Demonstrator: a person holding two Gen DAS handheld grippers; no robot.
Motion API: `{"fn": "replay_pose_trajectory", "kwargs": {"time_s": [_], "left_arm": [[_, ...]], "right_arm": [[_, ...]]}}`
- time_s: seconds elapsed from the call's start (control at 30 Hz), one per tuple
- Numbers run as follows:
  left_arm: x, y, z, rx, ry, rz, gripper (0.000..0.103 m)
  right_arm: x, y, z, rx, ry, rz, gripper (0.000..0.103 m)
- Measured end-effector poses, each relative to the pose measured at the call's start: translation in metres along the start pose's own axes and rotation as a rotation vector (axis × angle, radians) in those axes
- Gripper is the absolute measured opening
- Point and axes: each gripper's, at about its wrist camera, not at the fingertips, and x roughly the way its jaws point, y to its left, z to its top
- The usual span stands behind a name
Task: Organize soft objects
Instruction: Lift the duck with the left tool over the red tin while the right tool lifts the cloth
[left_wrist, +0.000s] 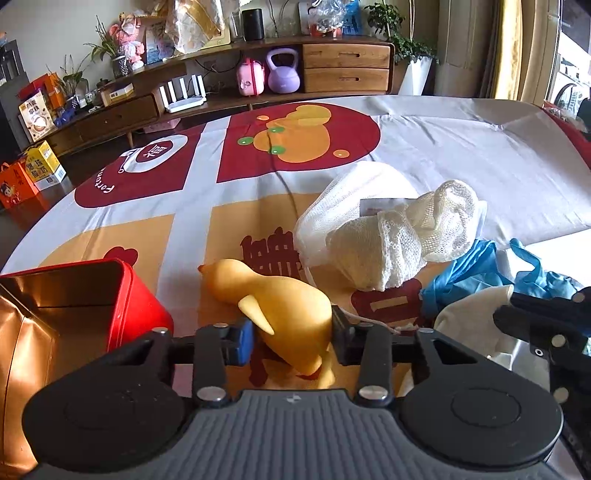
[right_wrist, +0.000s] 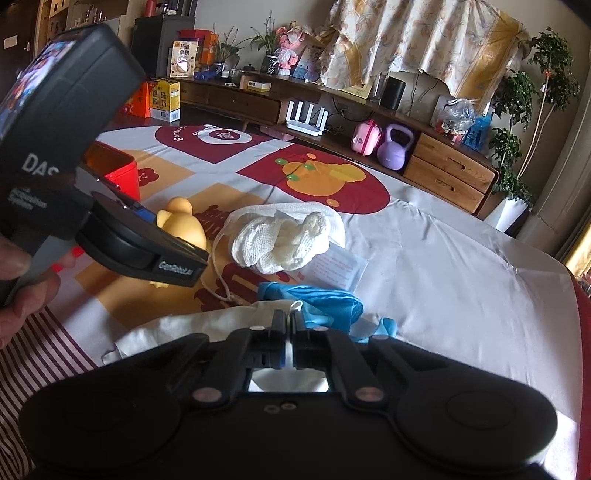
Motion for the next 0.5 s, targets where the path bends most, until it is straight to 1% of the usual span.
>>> {"fn": "replay_pose_trajectory", "kwargs": {"time_s": [0.13,0.23,0.33,0.5], "left_arm": [[-0.007,0.002,-0.003,0.009,-0.010,-0.011,0.034],[-0.014,0.008,-0.007,-0.008,-0.014,-0.029,0.034],[-0.027,0.013,-0.011,-0.017,-0.028,-0.051,0.034],[-0.053,0.021,-0.015,-0.035,-0.051,-0.092,0.034]], "right_arm": [[-0.013,0.000,0.001,0.018,-0.029,0.001,0.001],[-0.027,-0.004,0.002,0.066,-0.041,0.027,0.001],[-0.042,-0.009,0.002,0.123,-0.051,0.052,0.001],[-0.064,-0.015,0.008,0.174,-0.069,0.075,0.001]]}}
